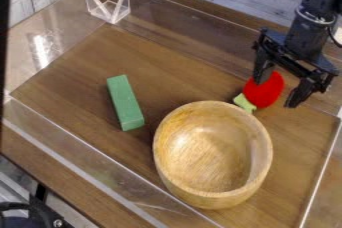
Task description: Move the red object to the left side of the table
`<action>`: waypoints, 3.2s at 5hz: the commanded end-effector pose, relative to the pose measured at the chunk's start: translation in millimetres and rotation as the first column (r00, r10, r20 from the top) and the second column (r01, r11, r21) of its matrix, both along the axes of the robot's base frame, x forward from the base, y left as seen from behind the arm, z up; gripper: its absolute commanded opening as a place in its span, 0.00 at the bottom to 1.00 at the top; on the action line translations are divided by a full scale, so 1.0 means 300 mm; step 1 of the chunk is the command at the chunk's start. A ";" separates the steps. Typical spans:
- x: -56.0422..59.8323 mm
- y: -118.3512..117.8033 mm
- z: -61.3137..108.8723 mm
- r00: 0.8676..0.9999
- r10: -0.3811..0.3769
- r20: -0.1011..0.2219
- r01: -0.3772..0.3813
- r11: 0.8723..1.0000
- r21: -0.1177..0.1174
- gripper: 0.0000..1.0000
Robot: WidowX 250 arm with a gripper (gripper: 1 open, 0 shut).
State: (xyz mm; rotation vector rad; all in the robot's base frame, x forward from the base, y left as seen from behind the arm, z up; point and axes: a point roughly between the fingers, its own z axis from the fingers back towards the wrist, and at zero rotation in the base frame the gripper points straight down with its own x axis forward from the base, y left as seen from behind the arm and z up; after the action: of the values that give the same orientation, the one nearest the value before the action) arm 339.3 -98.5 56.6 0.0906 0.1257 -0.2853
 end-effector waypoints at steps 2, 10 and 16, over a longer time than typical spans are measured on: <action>0.050 -0.007 0.037 0.998 -0.008 0.067 0.007 1.000 0.012 1.00; 0.062 0.010 0.040 0.996 0.031 0.084 -0.036 0.997 0.069 1.00; 0.012 0.208 0.271 0.972 0.149 0.181 -0.169 0.981 0.100 0.00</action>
State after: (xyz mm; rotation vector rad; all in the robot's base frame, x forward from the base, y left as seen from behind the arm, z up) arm 342.3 -37.8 119.9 0.2185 0.0266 -0.1142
